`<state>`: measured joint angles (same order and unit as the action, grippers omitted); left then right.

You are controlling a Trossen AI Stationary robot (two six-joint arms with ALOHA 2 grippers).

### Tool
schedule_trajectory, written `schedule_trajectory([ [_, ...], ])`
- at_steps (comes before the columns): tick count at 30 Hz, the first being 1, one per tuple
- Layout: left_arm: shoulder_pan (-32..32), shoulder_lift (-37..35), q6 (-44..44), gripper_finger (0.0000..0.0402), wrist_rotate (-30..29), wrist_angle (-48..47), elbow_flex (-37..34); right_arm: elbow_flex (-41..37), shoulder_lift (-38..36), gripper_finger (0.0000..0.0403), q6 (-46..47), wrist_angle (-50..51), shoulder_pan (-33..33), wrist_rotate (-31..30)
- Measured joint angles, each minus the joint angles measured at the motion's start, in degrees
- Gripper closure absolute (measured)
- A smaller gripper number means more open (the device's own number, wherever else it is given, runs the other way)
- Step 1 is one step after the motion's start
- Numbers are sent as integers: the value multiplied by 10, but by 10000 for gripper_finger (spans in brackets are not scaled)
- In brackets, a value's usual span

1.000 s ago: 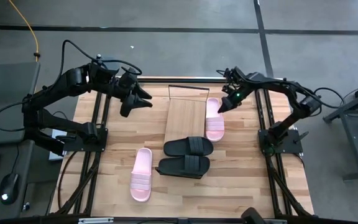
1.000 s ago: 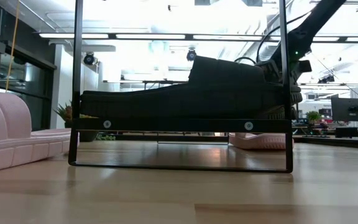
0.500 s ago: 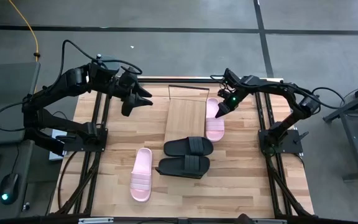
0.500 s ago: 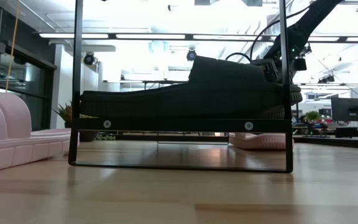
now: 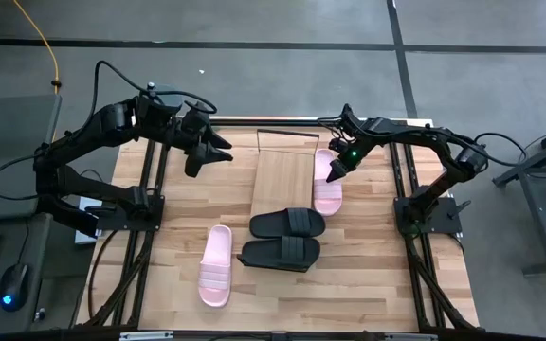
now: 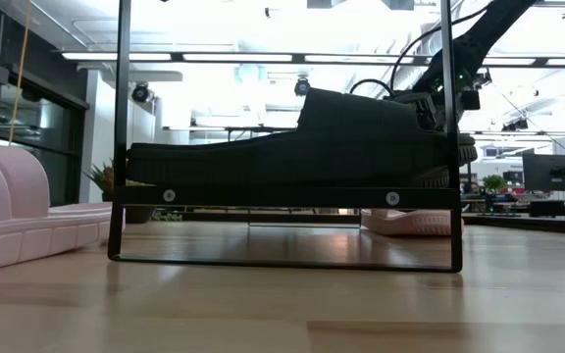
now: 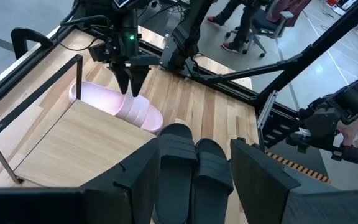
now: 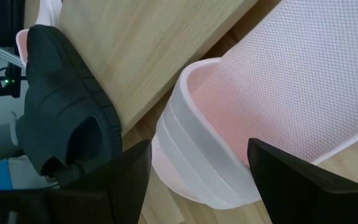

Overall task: Pick and place slides into the shelf
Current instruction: Put the top pink slide on the shelf

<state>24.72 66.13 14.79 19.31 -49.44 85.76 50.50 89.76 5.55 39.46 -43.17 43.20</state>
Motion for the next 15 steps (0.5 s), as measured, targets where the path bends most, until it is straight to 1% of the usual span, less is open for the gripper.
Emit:
schedule_trajectory([
  [9, 0, 0, 5, 222, 7, 0, 0, -2, 0, 155, 6, -1, 12, -1],
  [15, 0, 0, 5, 222, 7, 0, 0, -49, 0, 172, 22, -31, 27, 5],
])
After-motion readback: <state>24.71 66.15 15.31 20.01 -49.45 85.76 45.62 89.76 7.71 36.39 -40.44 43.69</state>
